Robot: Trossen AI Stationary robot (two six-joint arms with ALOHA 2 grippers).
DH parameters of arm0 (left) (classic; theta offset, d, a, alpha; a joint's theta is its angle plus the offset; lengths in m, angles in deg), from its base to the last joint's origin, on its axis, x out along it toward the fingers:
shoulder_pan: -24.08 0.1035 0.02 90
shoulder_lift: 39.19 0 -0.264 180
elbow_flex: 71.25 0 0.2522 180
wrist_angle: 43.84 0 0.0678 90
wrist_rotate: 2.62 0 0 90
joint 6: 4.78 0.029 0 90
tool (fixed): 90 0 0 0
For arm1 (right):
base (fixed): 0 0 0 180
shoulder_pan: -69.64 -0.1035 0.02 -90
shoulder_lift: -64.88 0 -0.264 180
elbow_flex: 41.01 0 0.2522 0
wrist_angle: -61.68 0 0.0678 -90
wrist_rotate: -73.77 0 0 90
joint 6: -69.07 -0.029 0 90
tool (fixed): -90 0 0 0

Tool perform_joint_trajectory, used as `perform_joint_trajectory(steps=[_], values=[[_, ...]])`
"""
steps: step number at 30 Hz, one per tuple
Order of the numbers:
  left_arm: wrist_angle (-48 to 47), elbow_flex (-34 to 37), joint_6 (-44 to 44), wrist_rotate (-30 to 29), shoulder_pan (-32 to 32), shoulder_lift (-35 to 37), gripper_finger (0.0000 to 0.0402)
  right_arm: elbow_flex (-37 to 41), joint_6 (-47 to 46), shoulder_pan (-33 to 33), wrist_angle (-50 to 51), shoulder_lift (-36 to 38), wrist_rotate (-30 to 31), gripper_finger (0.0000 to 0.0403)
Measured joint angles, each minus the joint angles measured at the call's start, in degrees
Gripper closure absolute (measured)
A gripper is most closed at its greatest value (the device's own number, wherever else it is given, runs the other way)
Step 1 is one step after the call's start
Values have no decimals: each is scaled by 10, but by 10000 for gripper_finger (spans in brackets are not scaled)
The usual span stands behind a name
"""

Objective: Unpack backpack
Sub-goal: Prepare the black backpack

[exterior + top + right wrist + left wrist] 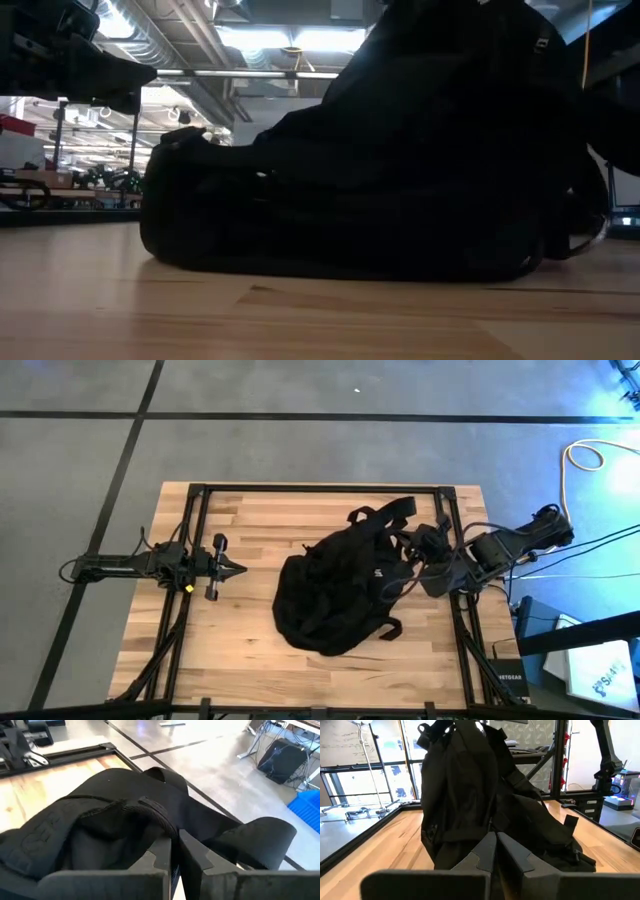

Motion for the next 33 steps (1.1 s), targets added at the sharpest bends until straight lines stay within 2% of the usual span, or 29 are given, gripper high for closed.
perform_joint_trajectory(steps=[8,16,23,25,28,33], values=[[0,0,22,0,0,0,402,90,-79,0,-4,0,-24,403],[1,0,-48,0,0,0,402,159,-97,0,-72,0,-52,403],[28,0,-62,-11,0,0,402,178,-110,0,-76,-1,-57,403],[48,0,-50,-41,0,0,400,178,-110,0,-77,-1,-57,403],[80,0,-52,-80,0,0,381,178,-110,0,-78,-1,-57,402],[168,0,-82,-57,-13,-23,297,178,-110,0,-78,-1,-59,402]])
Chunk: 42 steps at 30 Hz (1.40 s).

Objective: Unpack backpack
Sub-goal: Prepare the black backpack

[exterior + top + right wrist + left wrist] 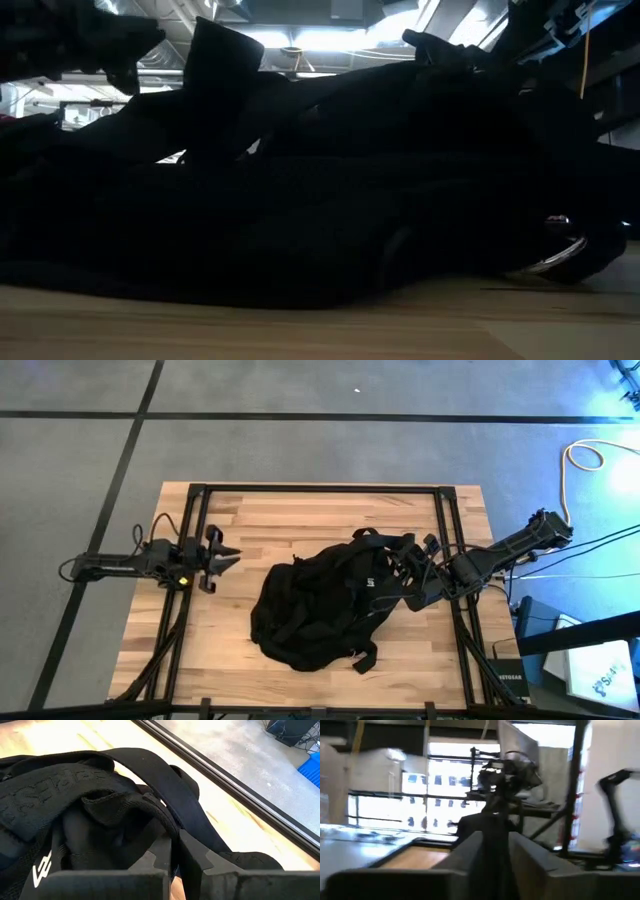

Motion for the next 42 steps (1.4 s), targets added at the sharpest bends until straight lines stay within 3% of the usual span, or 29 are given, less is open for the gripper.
perform_joint_trajectory(steps=[6,9,17,21,25,27,29,32,37,42], values=[[92,0,55,-15,-30,-80,160,0,0,0,2,0,0,402],[163,-1,67,-12,-34,-131,117,0,1,0,3,0,0,402],[217,-50,115,42,-98,-313,101,0,3,0,6,0,0,402],[164,-123,193,-38,-181,-415,101,0,3,0,8,0,0,402],[51,-208,229,-146,-263,-520,101,0,3,0,9,0,-1,402],[-33,-249,200,-195,-301,-556,101,0,3,0,9,0,-1,402],[-128,-283,118,-231,-336,-579,101,0,7,0,9,0,-6,402],[-227,-313,-12,-240,-385,-599,101,0,15,0,9,0,-11,402],[-222,-318,-108,-247,-456,-636,102,0,17,0,8,0,-10,402],[-217,-317,-158,-268,-470,-717,103,0,25,0,8,0,-10,402]])
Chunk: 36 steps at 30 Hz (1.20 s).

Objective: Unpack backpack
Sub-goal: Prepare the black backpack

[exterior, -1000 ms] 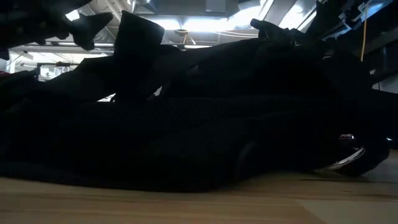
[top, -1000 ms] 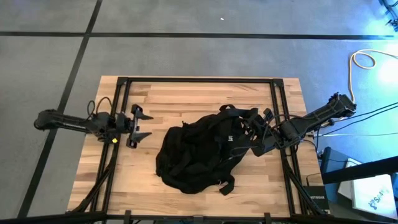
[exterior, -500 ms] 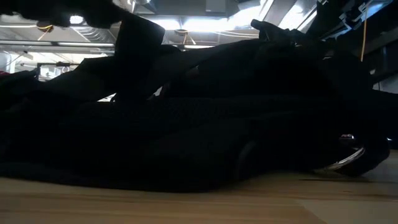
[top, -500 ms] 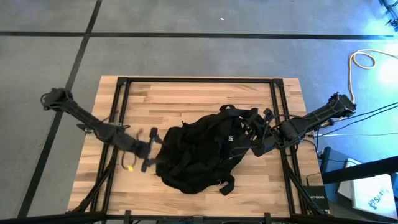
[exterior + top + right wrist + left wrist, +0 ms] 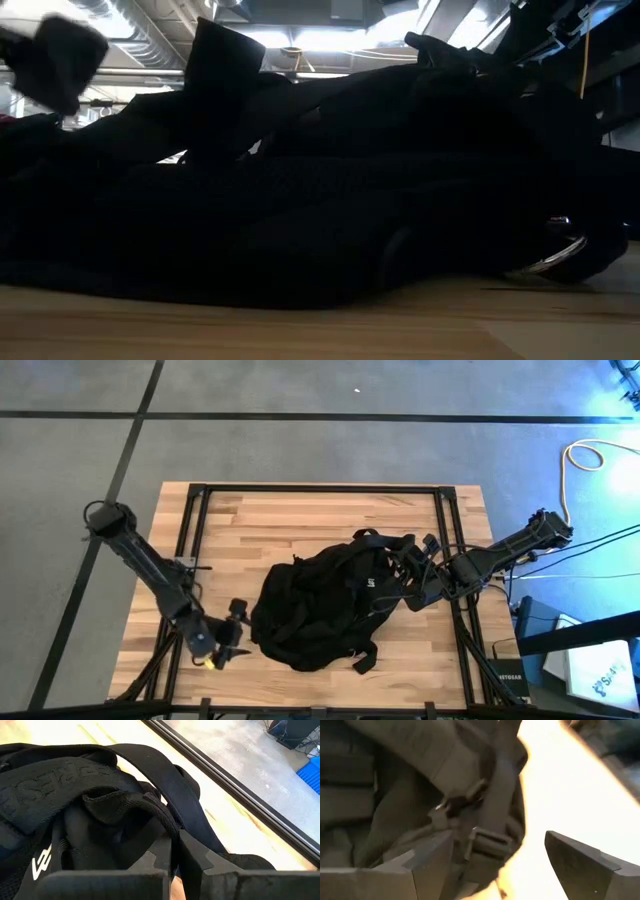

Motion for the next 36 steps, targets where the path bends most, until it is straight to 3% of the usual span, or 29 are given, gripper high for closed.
perform_joint_trajectory(steps=[6,13,17,22,24,30,36], values=[[35,0,-47,-118,1,-94,103,0,9,0,0,0,0,402],[33,0,-67,-167,-4,-139,110,0,16,0,1,0,0,402],[31,0,-52,-208,-13,-143,173,0,16,0,1,0,-1,402],[20,0,-56,-205,-27,-142,299,0,16,0,1,0,-5,402],[8,0,-70,-205,-29,-142,326,0,16,0,0,0,-6,402],[-38,-1,-111,-217,-38,-140,334,0,10,0,16,0,-44,402],[-164,-14,-179,-228,-59,-109,337,0,-83,-1,112,0,-91,402]])
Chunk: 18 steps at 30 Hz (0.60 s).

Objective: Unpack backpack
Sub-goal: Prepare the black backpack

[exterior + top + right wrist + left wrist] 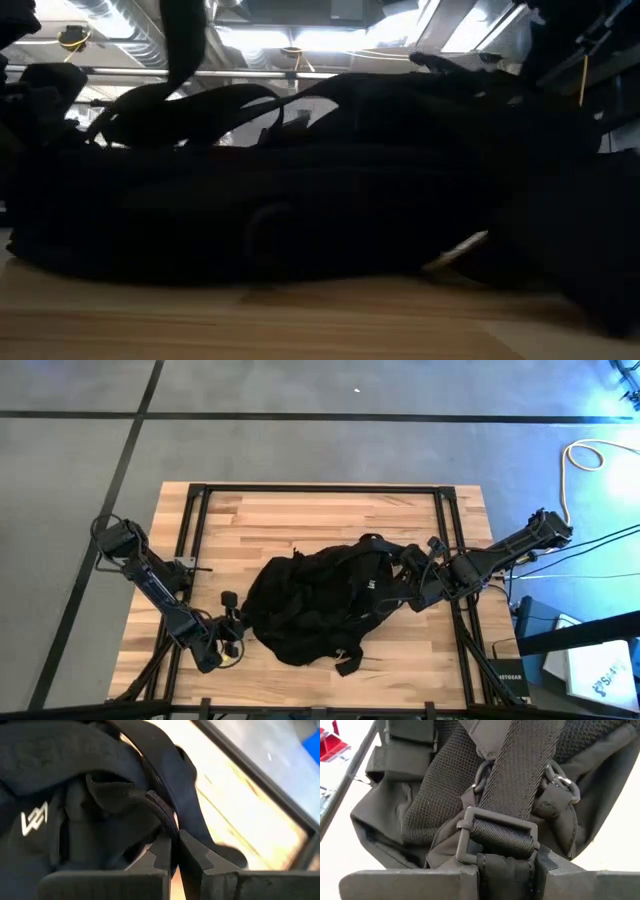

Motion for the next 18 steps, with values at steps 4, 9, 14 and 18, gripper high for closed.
perform_joint_trajectory(steps=[4,9,14,18], values=[[-80,-3,-59,-13,-19,45,339,0,-21,0,4,0,-45,402],[-199,-3,-159,-68,-28,109,340,0,-20,-10,3,-6,-76,402],[-315,-3,-270,-101,-15,157,341,0,-23,-39,4,-21,-91,402],[-399,-3,-376,-95,10,173,341,0,-48,-64,22,-35,-110,402]])
